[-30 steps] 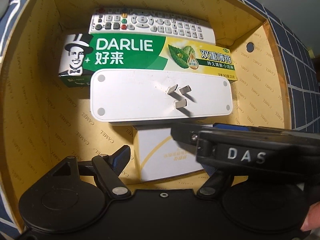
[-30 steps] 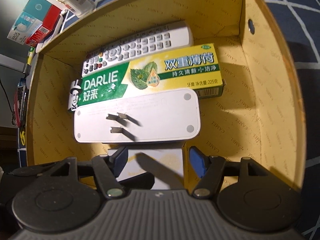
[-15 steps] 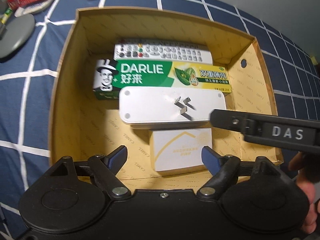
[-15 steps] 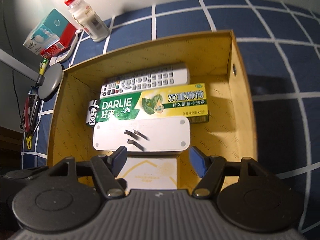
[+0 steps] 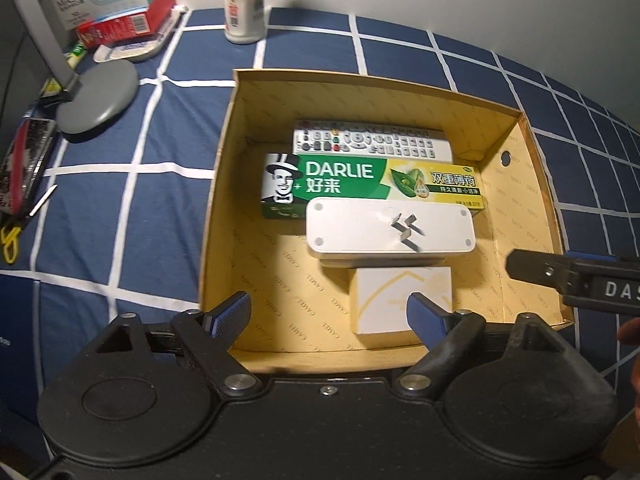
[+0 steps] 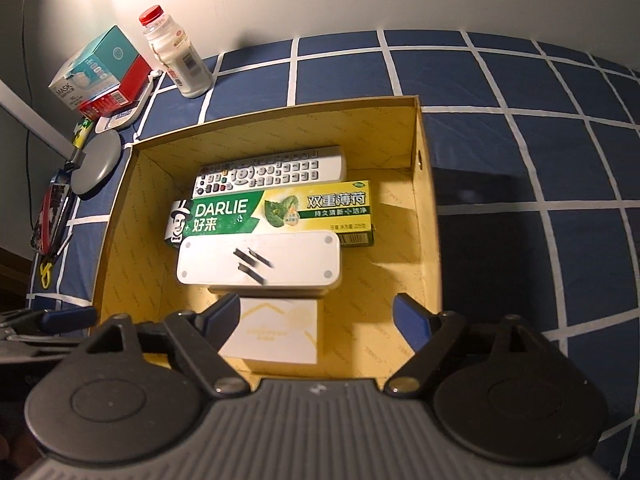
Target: Organize objects
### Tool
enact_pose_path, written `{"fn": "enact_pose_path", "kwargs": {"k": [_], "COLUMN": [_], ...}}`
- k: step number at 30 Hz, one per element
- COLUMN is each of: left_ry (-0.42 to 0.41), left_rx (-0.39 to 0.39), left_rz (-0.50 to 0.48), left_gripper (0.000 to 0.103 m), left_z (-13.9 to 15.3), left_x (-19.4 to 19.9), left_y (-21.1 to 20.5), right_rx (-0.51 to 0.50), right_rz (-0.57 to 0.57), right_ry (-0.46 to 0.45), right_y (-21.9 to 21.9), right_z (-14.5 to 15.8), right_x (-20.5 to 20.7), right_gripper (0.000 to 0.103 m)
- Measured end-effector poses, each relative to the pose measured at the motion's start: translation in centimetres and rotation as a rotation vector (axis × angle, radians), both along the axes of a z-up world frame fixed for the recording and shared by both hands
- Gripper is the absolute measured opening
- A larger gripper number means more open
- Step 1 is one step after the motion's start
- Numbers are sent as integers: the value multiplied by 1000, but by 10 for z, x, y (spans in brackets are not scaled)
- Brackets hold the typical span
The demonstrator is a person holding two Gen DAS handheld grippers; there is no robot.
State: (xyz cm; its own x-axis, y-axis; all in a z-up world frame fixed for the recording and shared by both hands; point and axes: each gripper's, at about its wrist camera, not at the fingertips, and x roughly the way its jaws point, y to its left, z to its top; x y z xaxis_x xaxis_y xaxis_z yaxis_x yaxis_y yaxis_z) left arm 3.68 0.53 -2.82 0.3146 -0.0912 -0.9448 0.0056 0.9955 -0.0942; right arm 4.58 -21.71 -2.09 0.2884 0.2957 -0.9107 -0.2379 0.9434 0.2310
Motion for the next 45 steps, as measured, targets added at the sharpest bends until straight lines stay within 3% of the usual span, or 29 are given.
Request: {"fn": "enact_pose_path", "kwargs": {"k": [5, 8, 16, 45], "left_ry": [-7, -18, -34, -39], "left_rx": [21, 31, 57, 100], "left_rz": [1, 4, 11, 3], "left_gripper": [88, 97, 103, 103], "left_z": [6, 9, 14, 13], "left_x": [-8, -12, -16, -15], "left_y": [-1, -1, 3, 7], "right_rx": [-9, -14, -32, -48], "right_rz": [-2, 1, -1, -25], "right_ry": [-18, -24, -34, -11], "right_y": [-8, -11, -15, -15], "right_z": [8, 10, 10, 5], "right_x": [-10, -14, -21, -23], "right_gripper": [94, 96, 103, 103]}}
